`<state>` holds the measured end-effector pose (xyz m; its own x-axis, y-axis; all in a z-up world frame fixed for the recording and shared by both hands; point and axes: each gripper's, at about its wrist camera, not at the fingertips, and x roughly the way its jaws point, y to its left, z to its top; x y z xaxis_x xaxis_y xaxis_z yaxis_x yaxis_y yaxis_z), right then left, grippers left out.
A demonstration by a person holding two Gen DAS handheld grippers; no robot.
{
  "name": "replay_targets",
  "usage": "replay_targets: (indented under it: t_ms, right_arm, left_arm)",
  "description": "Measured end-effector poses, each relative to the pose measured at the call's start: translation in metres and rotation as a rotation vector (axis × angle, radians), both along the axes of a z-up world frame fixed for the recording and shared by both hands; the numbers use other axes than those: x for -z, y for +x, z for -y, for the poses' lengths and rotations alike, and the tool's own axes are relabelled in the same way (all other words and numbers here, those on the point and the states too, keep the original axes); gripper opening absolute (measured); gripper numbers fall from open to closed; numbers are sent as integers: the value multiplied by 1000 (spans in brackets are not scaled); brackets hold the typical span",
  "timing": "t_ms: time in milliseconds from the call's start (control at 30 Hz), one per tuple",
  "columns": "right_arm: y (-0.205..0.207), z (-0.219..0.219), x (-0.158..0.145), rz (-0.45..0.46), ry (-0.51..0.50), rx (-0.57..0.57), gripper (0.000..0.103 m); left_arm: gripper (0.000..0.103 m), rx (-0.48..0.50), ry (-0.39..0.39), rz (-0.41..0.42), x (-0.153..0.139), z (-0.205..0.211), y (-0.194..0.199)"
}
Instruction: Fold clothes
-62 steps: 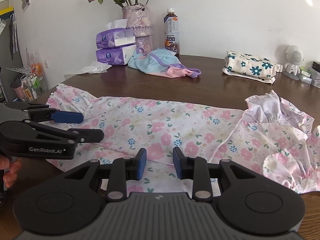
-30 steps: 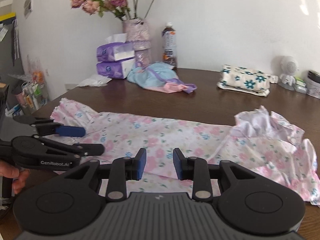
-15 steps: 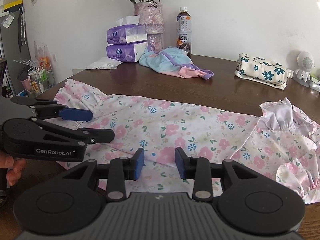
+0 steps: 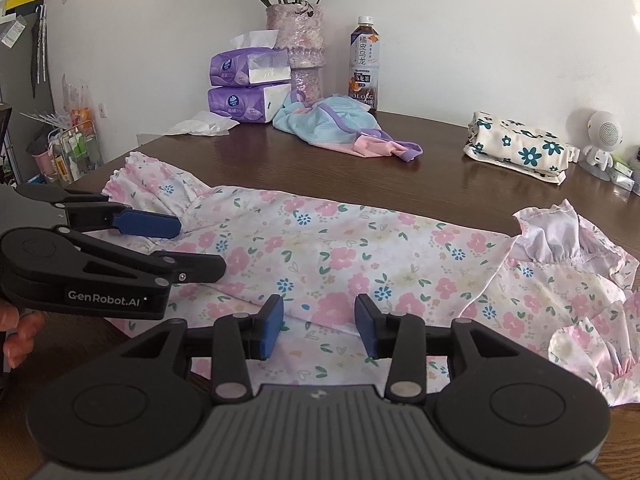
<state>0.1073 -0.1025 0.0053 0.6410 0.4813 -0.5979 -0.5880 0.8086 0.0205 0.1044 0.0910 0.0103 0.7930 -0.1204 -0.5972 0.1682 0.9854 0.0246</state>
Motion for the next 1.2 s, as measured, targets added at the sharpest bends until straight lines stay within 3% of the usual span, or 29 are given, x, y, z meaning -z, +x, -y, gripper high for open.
replay_targets:
  t_ms: [467, 1200]
  right_arm:
    - [0, -1, 0, 3, -7, 5, 40]
    - [0, -2, 1, 2, -6, 2, 41]
  left_arm:
    - [55, -28, -6, 12, -1, -8, -9]
    - [53, -172, 0, 30, -5, -57, -46]
